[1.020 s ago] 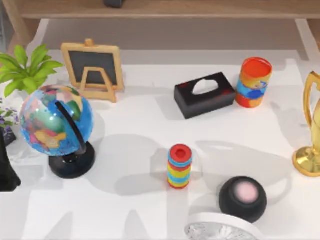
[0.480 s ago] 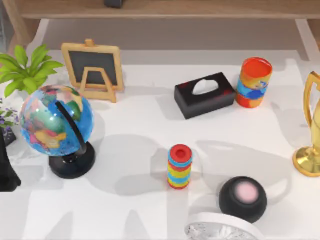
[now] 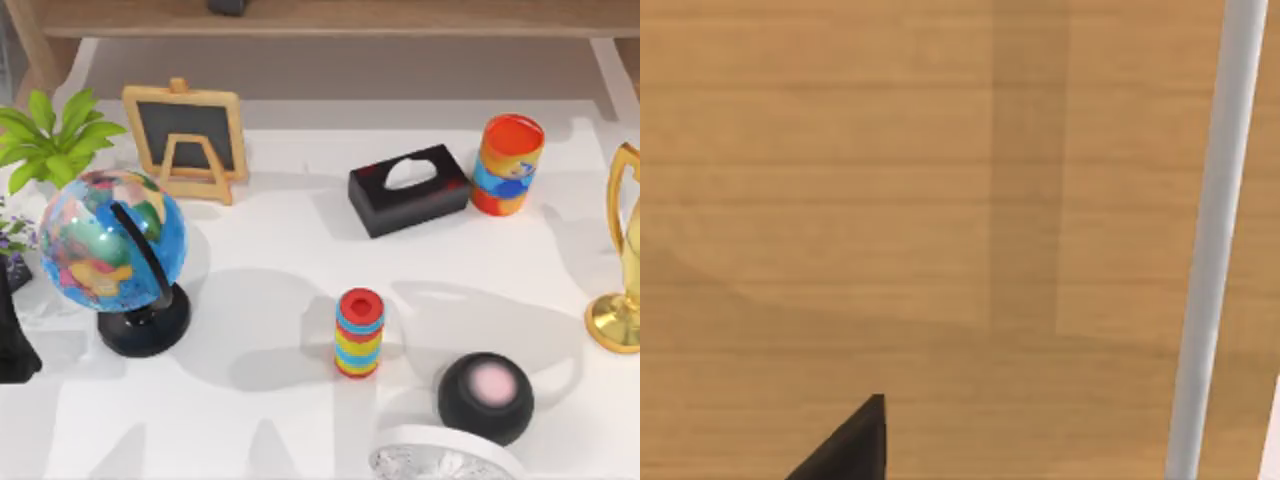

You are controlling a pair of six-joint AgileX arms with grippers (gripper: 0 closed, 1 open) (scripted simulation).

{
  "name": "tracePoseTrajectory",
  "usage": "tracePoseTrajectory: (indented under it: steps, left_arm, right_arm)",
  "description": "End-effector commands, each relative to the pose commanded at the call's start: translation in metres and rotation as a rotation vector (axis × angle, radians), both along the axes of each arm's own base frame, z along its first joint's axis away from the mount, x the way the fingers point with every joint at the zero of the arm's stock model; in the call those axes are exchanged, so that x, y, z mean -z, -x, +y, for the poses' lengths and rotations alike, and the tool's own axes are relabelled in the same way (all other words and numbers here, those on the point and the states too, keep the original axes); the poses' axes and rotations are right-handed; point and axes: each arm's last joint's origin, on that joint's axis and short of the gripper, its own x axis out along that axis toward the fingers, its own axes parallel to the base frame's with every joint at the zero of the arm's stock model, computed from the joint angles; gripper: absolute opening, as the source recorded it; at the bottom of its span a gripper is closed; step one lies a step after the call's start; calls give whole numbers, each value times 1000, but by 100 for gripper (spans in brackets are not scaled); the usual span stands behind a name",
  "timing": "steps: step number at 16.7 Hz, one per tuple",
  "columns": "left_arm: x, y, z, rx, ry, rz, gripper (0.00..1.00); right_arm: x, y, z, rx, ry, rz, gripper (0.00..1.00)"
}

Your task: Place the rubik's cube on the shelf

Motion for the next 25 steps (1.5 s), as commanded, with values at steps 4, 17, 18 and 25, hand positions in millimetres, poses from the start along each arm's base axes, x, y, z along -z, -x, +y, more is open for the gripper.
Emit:
tracePoseTrajectory:
  steps: [4,17,18,25]
  left_arm:
    - [0,0,0,0,0,0,100]
    - [0,0,0,0,0,0,100]
    - [0,0,0,0,0,0,100]
    - [0,0,0,0,0,0,100]
  right_arm:
    - [0,4,0,0,2,-2,100]
    - [13,29,-39,224,-122,75,100]
    - [15,32,-54,302,-167,89,100]
    - [-31,13,-169,611,-401,130,100]
